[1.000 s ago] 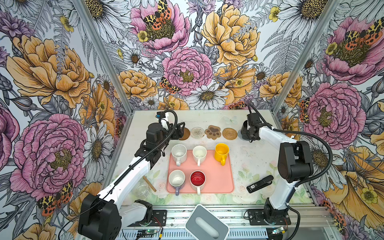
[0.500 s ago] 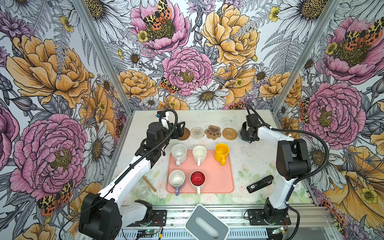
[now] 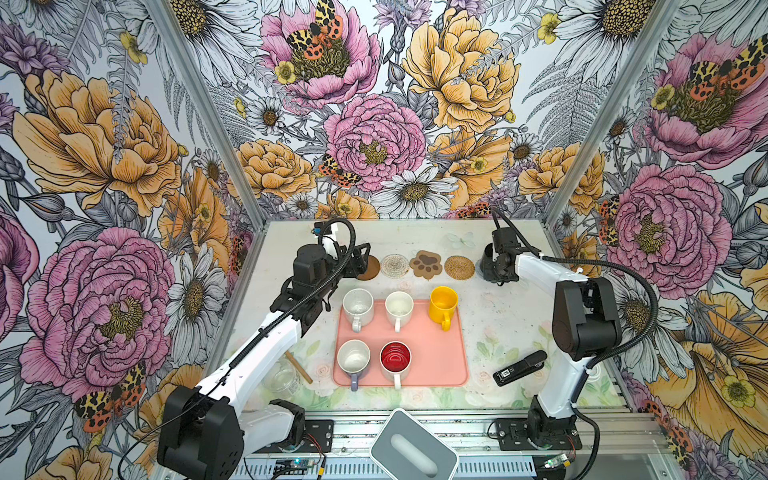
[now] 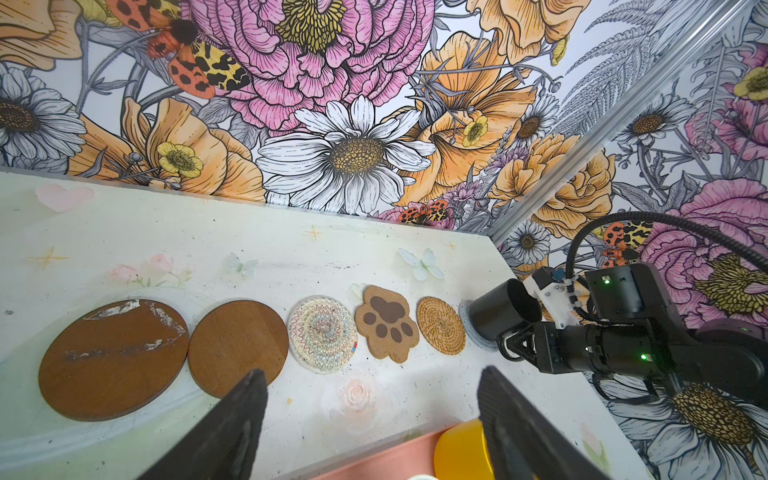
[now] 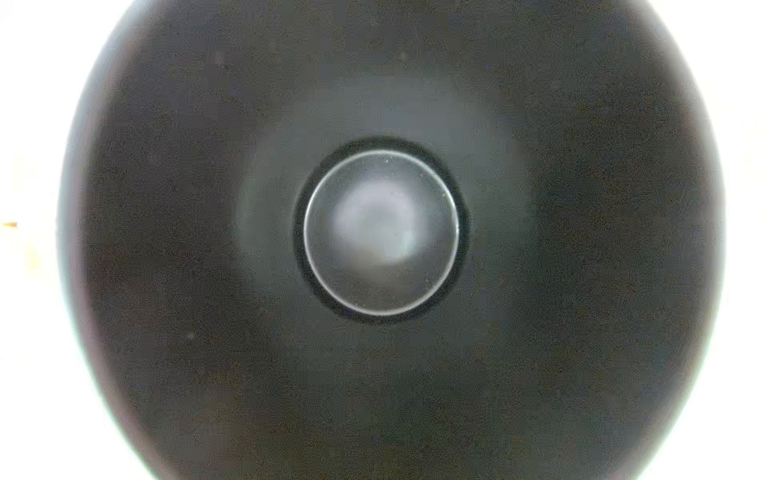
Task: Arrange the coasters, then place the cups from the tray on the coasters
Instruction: 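Lower the black mug onto the blue-grey coaster and open the right gripper, then raise the right gripper off the black mug while the left gripper moves toward the tray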
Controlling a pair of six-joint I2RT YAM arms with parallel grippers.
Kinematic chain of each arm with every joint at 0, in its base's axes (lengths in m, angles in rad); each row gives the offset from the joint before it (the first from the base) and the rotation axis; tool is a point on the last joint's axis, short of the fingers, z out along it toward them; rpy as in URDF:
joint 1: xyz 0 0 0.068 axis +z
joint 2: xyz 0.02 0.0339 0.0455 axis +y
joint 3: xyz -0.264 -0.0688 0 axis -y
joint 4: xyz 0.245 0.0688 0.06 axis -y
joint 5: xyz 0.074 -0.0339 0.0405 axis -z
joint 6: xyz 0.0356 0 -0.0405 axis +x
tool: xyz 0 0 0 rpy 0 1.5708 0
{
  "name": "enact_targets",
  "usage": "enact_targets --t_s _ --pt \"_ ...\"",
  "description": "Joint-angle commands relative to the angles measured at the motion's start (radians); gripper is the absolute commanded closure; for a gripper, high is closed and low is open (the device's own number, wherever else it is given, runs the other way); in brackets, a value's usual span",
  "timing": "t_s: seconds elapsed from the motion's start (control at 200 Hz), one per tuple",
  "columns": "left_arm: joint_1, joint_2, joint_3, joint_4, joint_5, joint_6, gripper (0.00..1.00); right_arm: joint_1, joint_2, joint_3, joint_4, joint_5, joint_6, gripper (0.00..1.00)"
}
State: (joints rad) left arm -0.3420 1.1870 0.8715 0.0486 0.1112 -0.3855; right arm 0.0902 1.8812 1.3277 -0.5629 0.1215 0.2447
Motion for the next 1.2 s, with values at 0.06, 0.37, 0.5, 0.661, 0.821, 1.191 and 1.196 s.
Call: enact_targets --t_s 0.06,0.37,0.5,0.661,0.821,1.191,1.196 --pt "0.006 0.004 0.027 -0.009 -0.019 0.02 0.19 -0.003 -0.007 0.034 0.075 0.007 -0.002 1.0" --pt "0.004 -0.001 0.029 -0.015 -0.019 0.019 0.19 -0.003 -0.008 0.015 0.075 0.007 0.011 0.97" --pt "0.003 -0.004 0.029 -0.017 -0.018 0.022 0.19 -0.004 -0.011 0.007 0.075 0.008 0.016 0.87" --pt "0.004 -0.008 0.029 -0.02 -0.021 0.022 0.19 -0.003 -0.018 0.0 0.074 0.007 0.022 0.71" --pt "0.003 -0.021 0.026 -0.023 -0.025 0.025 0.19 -0.003 -0.038 -0.004 0.075 0.004 0.024 0.59" --pt "0.004 -0.054 0.011 -0.027 -0.035 0.028 0.19 0.008 -0.193 -0.006 0.074 -0.004 0.059 0.54" --pt "0.003 -0.054 0.011 -0.028 -0.036 0.028 0.19 0.009 -0.196 -0.004 0.074 -0.004 0.061 0.54"
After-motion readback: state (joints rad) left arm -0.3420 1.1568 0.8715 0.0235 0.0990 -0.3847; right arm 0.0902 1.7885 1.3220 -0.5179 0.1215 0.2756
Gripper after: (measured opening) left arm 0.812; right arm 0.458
